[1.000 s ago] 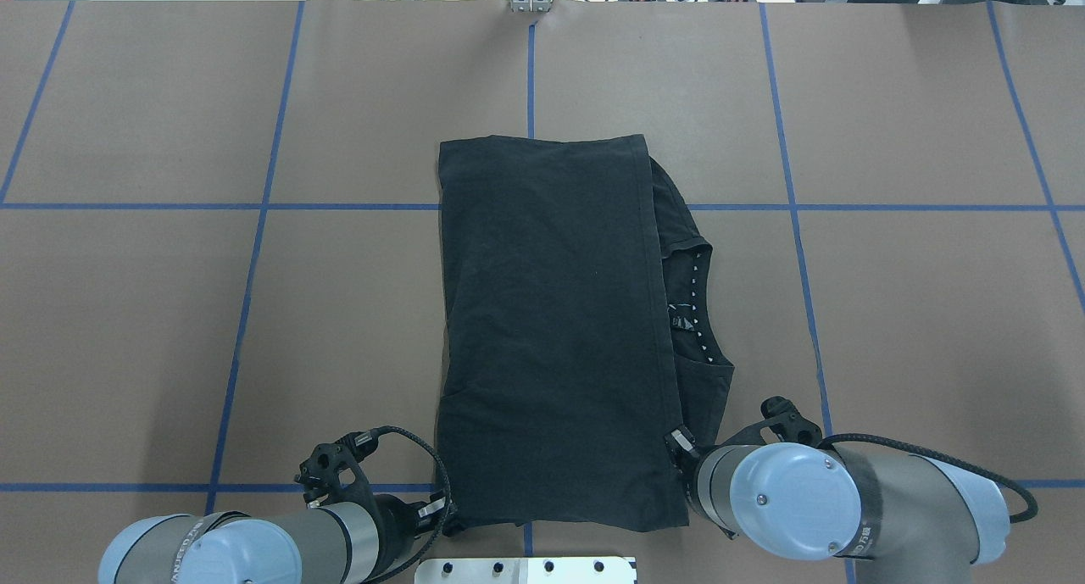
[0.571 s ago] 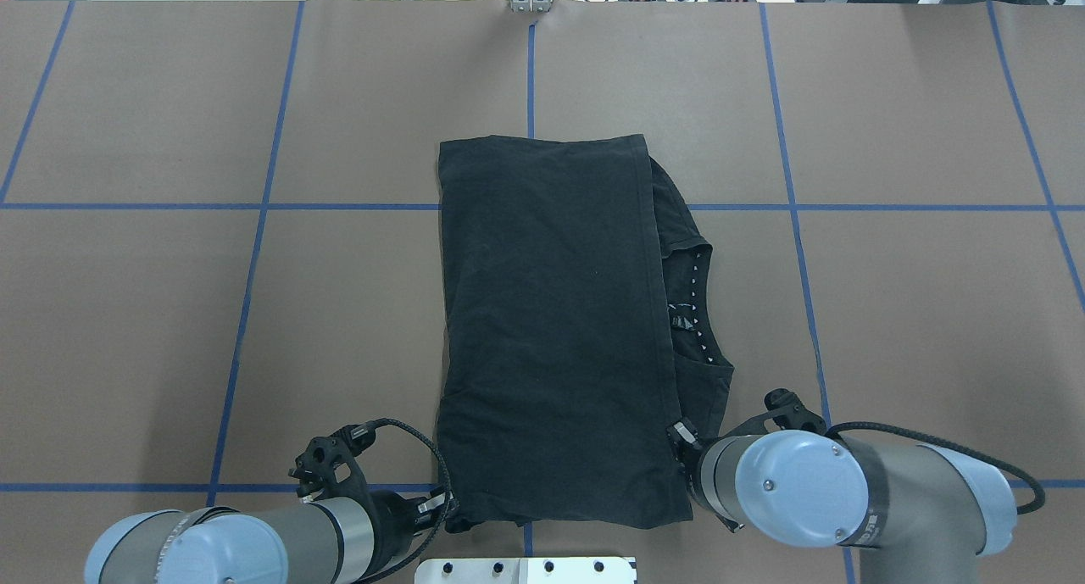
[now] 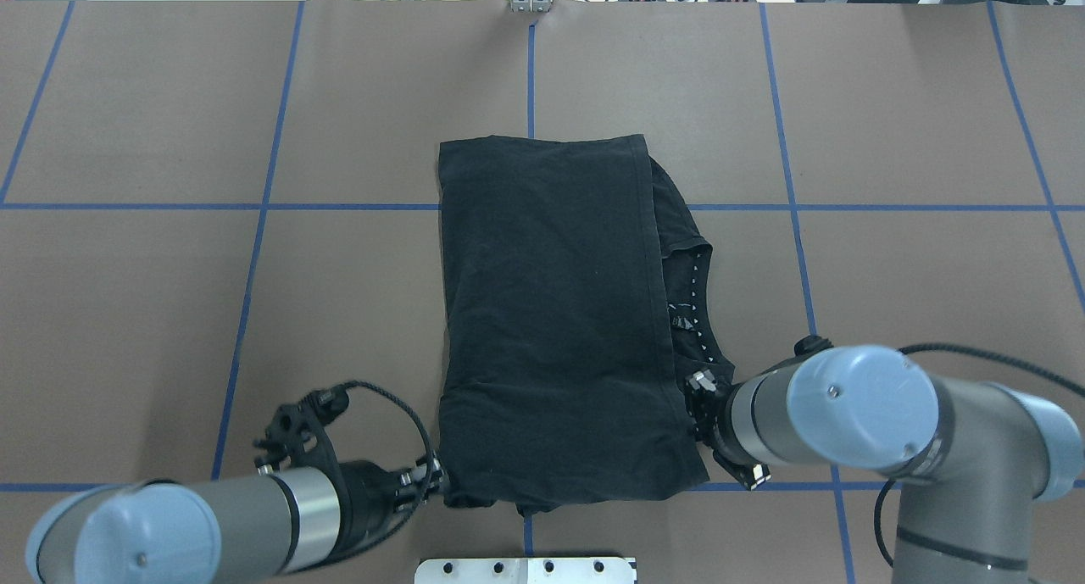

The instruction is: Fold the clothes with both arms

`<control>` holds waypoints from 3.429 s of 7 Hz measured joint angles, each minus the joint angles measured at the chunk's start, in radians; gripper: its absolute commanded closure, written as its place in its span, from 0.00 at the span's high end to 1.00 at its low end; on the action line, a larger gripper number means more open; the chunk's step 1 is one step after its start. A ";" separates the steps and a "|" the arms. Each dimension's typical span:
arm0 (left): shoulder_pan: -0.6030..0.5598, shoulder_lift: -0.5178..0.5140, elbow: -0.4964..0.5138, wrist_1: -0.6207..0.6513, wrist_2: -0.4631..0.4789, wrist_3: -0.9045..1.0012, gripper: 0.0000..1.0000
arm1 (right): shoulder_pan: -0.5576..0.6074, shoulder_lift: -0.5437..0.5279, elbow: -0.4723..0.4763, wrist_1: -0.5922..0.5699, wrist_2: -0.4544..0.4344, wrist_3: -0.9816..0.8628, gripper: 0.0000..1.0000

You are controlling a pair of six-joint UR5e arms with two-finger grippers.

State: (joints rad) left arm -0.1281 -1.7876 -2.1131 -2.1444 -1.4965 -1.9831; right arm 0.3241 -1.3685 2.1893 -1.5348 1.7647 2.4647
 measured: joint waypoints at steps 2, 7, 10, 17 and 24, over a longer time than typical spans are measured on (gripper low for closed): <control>-0.171 -0.041 0.004 0.038 -0.105 0.026 0.00 | 0.119 0.051 -0.030 -0.003 0.095 -0.065 0.00; -0.508 -0.325 0.381 0.054 -0.258 0.194 0.00 | 0.441 0.370 -0.475 0.003 0.317 -0.327 0.00; -0.630 -0.504 0.801 -0.106 -0.262 0.369 1.00 | 0.532 0.613 -0.952 0.101 0.323 -0.563 1.00; -0.728 -0.543 0.877 -0.203 -0.385 0.550 1.00 | 0.556 0.668 -1.063 0.264 0.317 -0.675 1.00; -0.760 -0.204 0.474 -0.111 -0.395 0.828 1.00 | 0.325 0.726 -0.981 0.179 0.150 -0.798 0.00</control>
State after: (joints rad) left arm -0.8879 -1.9913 -1.6394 -2.2555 -1.8918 -1.1547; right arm 0.6489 -0.6424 1.2079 -1.3563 1.9147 1.6668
